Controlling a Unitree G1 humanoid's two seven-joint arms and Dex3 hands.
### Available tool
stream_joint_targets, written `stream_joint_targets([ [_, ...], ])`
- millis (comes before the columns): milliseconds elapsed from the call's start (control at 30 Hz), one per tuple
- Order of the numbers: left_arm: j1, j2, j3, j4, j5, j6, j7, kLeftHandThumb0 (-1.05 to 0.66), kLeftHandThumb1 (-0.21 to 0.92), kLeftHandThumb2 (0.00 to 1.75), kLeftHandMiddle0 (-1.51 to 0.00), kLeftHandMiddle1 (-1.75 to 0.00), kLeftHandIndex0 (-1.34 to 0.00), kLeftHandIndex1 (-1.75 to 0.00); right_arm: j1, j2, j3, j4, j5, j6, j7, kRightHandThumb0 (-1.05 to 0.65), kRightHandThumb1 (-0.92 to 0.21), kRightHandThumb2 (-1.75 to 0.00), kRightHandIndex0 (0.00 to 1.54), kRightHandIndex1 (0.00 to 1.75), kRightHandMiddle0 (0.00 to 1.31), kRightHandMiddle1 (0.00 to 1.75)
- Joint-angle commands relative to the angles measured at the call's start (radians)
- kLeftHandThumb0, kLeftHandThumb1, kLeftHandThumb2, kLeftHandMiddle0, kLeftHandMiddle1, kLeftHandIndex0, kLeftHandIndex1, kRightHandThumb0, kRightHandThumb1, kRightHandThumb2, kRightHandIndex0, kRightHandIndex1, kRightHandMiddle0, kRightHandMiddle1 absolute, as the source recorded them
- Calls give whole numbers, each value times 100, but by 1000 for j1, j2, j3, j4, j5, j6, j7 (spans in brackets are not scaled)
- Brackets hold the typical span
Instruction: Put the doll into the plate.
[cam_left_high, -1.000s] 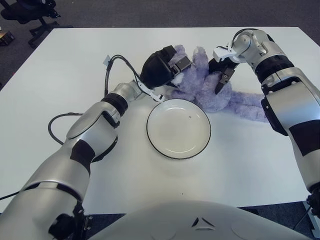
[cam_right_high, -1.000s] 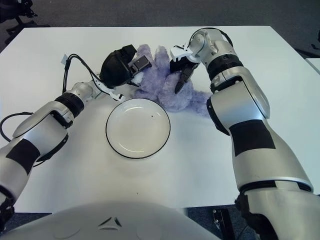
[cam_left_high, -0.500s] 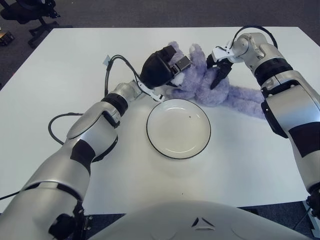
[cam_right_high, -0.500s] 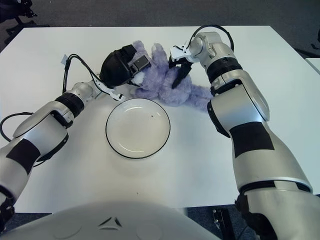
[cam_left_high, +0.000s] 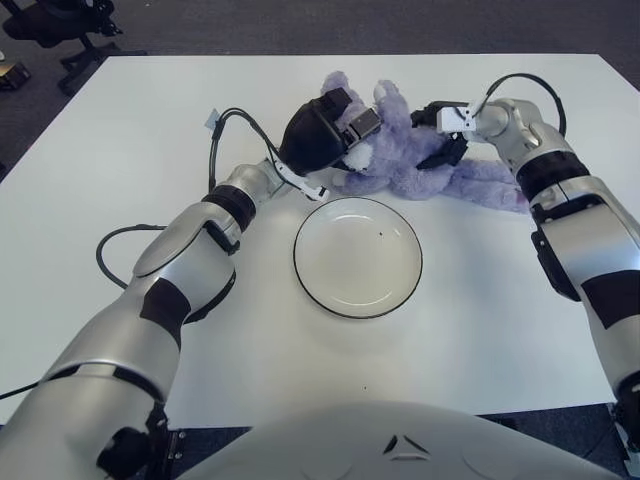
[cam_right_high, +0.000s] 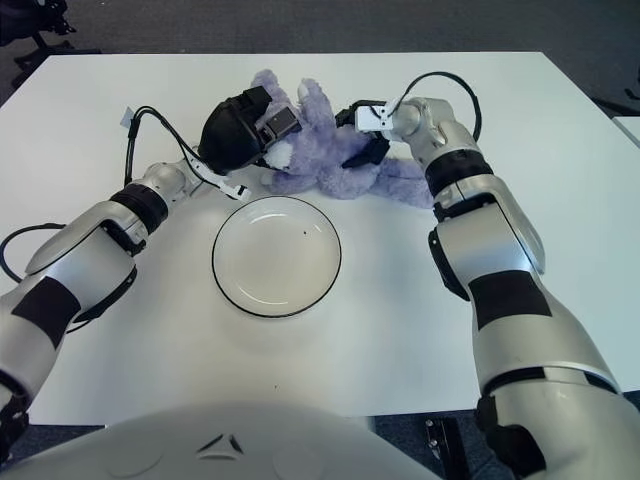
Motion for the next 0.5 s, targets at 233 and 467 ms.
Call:
stream_joint_targets([
  [233,4,6,39,-14,-52,-2,-10,-37,92,19,-97,-175,-56,-137,91,-27,-8,-108,-36,50,-154,-43,-43,-116,96,175,52,175],
  [467,43,2,96,-30,-109,5,18,-36,92,25,-87,-175,-49,-144,182,-52,-4,-306,-160,150,-368,-42,-46,-113,87,175,49,175],
])
